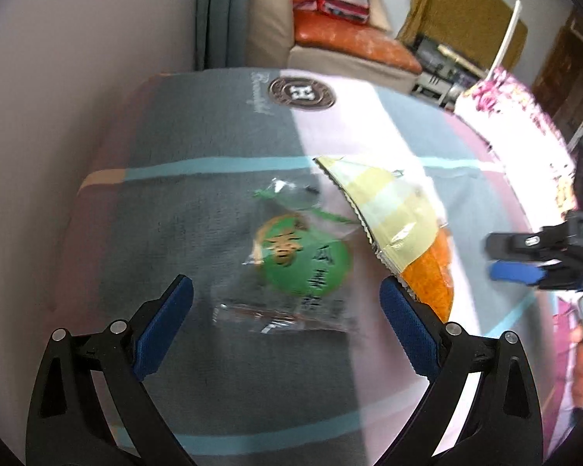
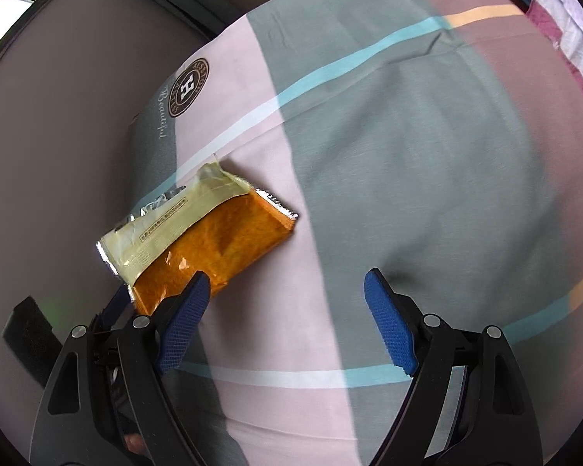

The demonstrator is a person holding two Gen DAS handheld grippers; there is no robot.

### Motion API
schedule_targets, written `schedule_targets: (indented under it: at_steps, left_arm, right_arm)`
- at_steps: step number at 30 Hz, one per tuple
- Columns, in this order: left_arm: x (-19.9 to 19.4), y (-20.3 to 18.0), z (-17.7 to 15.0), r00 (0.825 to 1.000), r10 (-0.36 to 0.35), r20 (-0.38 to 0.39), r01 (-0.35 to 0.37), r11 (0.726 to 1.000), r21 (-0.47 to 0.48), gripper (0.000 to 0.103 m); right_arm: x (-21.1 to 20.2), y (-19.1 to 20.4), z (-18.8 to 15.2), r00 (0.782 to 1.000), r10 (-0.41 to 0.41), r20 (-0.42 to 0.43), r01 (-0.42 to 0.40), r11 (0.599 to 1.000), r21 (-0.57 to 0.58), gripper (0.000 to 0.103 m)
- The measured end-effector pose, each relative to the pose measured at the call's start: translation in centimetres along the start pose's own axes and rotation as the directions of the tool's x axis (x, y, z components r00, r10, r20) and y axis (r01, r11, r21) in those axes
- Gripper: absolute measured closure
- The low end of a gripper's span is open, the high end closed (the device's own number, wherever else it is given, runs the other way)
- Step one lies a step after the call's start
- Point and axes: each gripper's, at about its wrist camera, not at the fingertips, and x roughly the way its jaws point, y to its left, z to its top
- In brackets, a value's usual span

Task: Collect trash
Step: 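Grasp the green seed packet with the left gripper while the right gripper grasps the yellow-orange bag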

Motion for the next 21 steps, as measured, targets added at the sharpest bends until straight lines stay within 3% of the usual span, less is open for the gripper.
schedule_targets:
  at_steps: [2,4,5,6,7,14,21]
  left_arm:
    - [0.8,-0.1,0.2,1.0,0.01,-0.013,-0.009,1.0,0.026,0.006]
    - [1.5,-0.3,0.3,0.999,-0.03,-0.027,0.03,0.999,0.034,0.007]
    - [1.7,-0.5,0.2,0.998,-0.05,-0.032,0.051,0.998,0.034,0.01]
    - [1.8,-0.8,0.1,0.998,-0.056,-0.032,0.058,0.997,0.043,0.025]
    - [1.9,-1.0,0.0,0.998,-0.054,-0.034,0.056,0.997,0.051,0.029]
    - [-0.2,-0.8,-1.2,0.998,-0.067,-0.007,0.067,0.998,0.001,0.029]
    - [-2.8,4.2,-3.0,0.999,-0.051,0.007,0.051,0.992,-0.115,0.029]
  right_arm:
    - [-0.2,-0.5,0.0,1.0,0.004,0.005,-0.004,1.0,-0.001,0.025]
    - [-0.6,-1.0,-0.1,1.0,0.008,0.008,-0.008,1.0,0.0,0.025]
    - [-0.8,-1.2,-0.1,1.0,0.01,0.01,-0.01,1.0,0.0,0.025]
    - [-1.0,-1.3,0.0,1.0,0.011,0.012,-0.011,1.0,-0.001,0.025]
    - [-1.1,-1.4,-0.1,1.0,0.011,0.012,-0.011,1.0,-0.004,0.025]
    - [-1.9,-2.0,0.1,1.0,0.005,0.021,-0.004,1.0,-0.012,0.025]
    - [-1.0,-0.3,0.7,1.0,-0.005,0.019,0.006,0.999,-0.032,0.025]
